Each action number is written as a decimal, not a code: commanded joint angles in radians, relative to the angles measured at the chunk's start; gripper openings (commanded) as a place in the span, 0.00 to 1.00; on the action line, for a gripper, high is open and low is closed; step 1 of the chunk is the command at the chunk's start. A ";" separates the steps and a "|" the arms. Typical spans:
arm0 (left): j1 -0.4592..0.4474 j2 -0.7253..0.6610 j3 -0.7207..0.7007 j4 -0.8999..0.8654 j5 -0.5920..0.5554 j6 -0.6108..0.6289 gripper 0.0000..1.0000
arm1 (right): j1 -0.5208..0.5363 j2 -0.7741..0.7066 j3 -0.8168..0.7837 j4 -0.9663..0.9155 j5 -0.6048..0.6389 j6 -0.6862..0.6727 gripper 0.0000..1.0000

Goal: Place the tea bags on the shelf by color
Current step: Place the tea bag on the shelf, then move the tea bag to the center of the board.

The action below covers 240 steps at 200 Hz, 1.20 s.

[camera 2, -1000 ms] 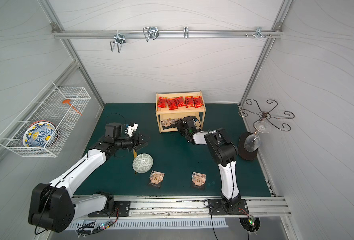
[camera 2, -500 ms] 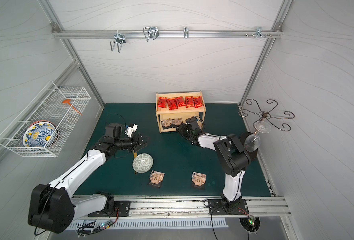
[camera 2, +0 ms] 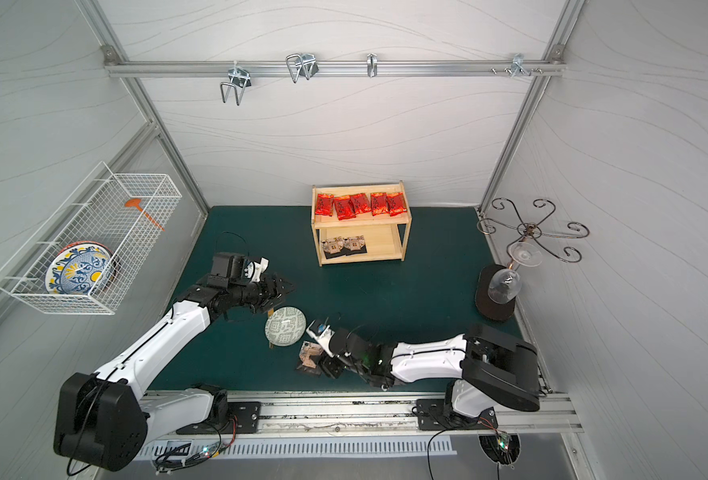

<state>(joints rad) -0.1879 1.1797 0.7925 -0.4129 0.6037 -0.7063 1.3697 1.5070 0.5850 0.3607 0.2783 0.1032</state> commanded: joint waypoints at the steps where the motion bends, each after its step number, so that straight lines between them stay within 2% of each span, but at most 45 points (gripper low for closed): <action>1: 0.005 -0.014 0.010 0.005 -0.027 0.018 0.72 | 0.091 0.088 0.052 0.032 0.152 -0.169 0.78; 18: 0.005 -0.012 0.007 0.004 -0.028 0.018 0.72 | 0.125 0.162 0.091 0.044 0.187 -0.202 0.83; 46: 0.005 -0.012 0.004 0.001 -0.024 0.020 0.72 | 0.121 0.247 0.130 0.064 0.208 -0.213 0.87; 96: 0.007 -0.011 -0.001 0.005 -0.013 0.029 0.72 | 0.072 0.298 0.150 0.064 0.218 -0.194 0.87; 194: 0.006 0.016 -0.015 0.048 0.025 0.007 0.72 | -0.044 0.158 0.027 0.003 0.281 -0.147 0.87; 240: 0.004 0.032 -0.033 0.083 0.048 -0.014 0.72 | -0.117 0.077 -0.035 -0.013 0.260 -0.089 0.88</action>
<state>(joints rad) -0.1879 1.1980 0.7658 -0.3870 0.6247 -0.7109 1.2884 1.6348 0.5793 0.3832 0.5392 -0.0353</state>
